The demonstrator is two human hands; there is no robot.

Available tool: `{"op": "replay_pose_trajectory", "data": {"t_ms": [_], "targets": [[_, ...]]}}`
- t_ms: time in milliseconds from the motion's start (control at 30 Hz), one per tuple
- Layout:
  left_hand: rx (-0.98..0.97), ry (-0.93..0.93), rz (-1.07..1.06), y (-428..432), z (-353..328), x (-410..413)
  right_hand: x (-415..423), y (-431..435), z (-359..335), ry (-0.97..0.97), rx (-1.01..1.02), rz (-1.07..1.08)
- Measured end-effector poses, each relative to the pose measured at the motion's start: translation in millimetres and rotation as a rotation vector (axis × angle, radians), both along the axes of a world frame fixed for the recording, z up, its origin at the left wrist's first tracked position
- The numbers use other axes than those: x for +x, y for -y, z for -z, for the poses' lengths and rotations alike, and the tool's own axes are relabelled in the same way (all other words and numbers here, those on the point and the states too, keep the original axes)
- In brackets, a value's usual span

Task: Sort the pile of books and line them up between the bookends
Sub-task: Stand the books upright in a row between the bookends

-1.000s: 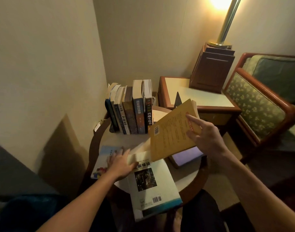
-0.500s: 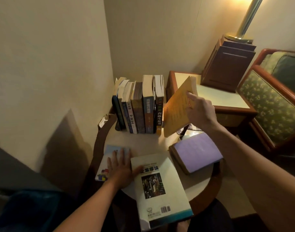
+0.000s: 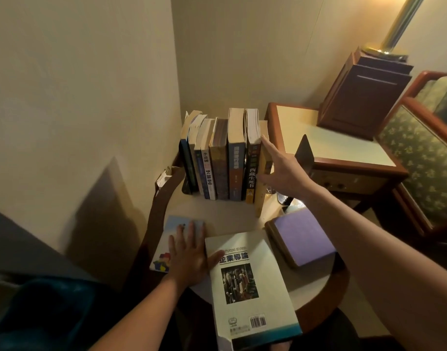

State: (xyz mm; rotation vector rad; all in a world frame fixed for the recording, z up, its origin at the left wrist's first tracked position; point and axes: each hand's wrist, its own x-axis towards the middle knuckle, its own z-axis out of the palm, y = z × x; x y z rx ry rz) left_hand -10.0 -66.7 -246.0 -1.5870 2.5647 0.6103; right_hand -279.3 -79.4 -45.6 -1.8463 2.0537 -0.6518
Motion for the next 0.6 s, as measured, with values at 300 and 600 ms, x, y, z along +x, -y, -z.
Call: {"op": "replay_pose_trajectory", "data": {"t_ms": [300,600], "targets": [[0.026,0.025,0.010,0.9,-2.6,-1.1,-5.7,9.8,12.2,0.022,-0.112,0.008],[0.048,0.036,0.003,0.5,-4.6,-1.9,-9.2,27.9,18.0,0.026,-0.141,0.063]]}}
